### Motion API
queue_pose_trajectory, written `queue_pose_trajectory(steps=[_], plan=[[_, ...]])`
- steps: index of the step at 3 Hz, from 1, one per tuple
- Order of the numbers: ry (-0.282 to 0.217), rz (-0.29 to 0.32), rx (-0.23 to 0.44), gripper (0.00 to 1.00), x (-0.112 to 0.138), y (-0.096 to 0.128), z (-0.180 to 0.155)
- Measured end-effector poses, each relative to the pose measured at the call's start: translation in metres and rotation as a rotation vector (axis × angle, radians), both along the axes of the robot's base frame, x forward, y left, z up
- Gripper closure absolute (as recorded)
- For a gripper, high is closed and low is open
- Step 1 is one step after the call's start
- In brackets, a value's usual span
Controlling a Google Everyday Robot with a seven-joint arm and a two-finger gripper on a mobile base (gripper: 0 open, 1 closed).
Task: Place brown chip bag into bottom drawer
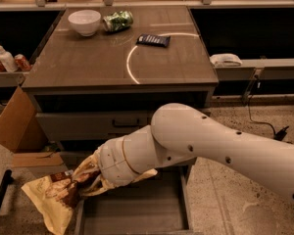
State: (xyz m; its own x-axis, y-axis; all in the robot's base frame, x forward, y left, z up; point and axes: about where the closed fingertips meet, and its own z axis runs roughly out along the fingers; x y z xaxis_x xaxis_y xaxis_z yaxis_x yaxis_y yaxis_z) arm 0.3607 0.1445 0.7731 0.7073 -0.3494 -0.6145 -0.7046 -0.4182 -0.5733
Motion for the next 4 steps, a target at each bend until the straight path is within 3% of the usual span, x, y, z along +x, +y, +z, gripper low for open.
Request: queue_pose_trajectory(steps=[1,3,4], plan=[[0.017,-0.015,-0.021,1.0,-0.001,-0.001,-0.012],[0.05,-0.085,0.047,1.0,-0.01,-0.016,-0.125],[0.101,-0.114,0.093,1.0,-0.015,-0.015,-0.183]])
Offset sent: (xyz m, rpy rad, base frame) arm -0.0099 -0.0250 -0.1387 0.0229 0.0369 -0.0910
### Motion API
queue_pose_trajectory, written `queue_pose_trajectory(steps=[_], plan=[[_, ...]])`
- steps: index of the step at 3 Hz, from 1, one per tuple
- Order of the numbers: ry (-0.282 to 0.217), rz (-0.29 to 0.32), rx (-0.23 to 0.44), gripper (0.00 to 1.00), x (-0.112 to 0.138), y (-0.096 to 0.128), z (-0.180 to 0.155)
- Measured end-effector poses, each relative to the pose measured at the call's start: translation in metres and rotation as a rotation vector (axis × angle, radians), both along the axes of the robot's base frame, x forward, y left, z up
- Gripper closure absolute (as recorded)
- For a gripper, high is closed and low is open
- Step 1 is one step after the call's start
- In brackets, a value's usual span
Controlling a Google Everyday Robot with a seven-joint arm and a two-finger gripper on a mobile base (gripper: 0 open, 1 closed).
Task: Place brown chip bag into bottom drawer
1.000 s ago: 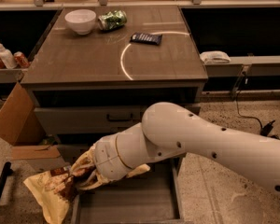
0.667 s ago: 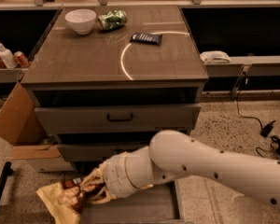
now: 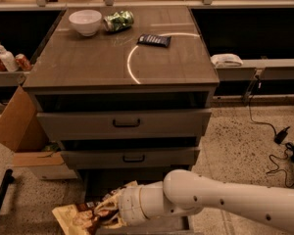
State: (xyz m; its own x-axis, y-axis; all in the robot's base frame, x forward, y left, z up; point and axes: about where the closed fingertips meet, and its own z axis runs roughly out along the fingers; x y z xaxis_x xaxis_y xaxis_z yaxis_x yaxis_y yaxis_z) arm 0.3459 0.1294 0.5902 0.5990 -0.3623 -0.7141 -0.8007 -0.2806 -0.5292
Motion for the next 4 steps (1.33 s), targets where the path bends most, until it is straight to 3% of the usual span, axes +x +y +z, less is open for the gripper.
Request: queue_pose_trajectory(steps=[1,2,3,4], plan=[[0.039,-0.003,0.031,1.0,-0.004,0.005,-0.009],[0.039,-0.003,0.031,1.0,-0.004,0.005,-0.009],[-0.001,0.002,0.014,1.0,0.005,0.004,-0.03],[-0.048,0.002,0.003,1.0,0.026,-0.007,-0.073]])
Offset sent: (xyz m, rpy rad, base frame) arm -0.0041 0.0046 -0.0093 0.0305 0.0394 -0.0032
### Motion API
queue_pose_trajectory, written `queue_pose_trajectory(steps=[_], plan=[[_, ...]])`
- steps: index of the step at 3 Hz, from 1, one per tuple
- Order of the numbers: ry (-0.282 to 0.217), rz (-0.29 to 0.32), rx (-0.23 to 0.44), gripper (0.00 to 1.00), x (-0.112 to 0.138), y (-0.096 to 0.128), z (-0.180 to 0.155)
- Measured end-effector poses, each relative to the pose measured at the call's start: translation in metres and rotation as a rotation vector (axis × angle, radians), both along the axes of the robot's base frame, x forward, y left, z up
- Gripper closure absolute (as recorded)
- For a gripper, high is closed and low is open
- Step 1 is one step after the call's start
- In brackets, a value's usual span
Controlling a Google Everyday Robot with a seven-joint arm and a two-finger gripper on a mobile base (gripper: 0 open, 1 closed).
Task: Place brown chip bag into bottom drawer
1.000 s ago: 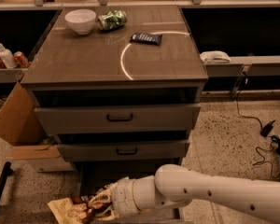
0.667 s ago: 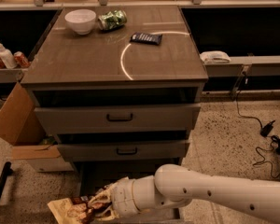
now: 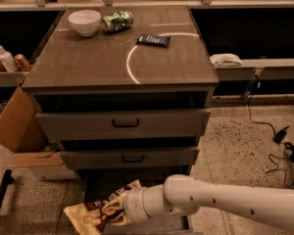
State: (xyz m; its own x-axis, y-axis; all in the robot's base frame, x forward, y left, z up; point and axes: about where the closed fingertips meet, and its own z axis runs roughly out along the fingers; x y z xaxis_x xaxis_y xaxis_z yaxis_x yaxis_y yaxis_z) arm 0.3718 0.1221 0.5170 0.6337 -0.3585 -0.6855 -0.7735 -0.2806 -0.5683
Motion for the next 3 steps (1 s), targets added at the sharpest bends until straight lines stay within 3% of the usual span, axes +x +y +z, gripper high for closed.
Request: queue_pose_trajectory(steps=[1,2,3], plan=[[-0.001,-0.018,0.014,1.0,0.026,-0.013,-0.048],[0.042,-0.056,0.012,1.0,0.055,-0.018,-0.092],[0.124,-0.121,-0.005,1.0,0.084,-0.017,-0.139]])
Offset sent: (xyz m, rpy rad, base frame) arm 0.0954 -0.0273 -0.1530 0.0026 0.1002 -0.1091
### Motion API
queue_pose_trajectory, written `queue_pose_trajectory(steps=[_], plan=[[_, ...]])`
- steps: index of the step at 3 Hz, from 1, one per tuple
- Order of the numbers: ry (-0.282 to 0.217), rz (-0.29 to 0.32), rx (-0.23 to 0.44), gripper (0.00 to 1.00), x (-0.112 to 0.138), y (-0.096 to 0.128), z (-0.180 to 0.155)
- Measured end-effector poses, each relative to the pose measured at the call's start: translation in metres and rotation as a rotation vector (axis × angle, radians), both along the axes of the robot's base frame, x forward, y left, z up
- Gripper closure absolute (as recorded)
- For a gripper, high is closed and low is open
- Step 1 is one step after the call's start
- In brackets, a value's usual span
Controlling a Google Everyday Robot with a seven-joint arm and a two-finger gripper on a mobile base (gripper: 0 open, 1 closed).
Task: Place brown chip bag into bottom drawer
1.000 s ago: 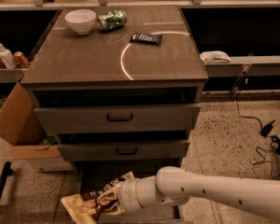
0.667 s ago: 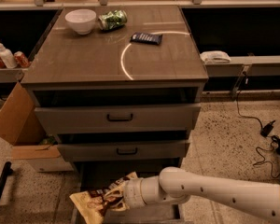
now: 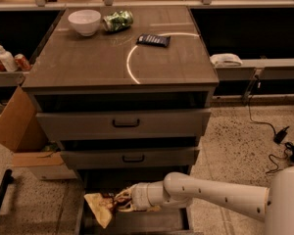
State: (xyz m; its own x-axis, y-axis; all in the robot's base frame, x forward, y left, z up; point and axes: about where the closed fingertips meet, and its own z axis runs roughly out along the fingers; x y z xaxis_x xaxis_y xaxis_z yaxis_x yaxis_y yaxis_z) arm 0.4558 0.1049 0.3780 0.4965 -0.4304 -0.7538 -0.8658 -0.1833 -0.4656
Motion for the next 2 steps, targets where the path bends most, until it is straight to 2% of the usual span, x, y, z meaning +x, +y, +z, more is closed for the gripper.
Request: queue_pose_trajectory(steps=[1,2], plan=[[0.079,-0.054,-0.028,0.81,0.02,0.005,-0.034],[0.133,-0.097,-0.096,0.51,0.031,0.01,-0.062]])
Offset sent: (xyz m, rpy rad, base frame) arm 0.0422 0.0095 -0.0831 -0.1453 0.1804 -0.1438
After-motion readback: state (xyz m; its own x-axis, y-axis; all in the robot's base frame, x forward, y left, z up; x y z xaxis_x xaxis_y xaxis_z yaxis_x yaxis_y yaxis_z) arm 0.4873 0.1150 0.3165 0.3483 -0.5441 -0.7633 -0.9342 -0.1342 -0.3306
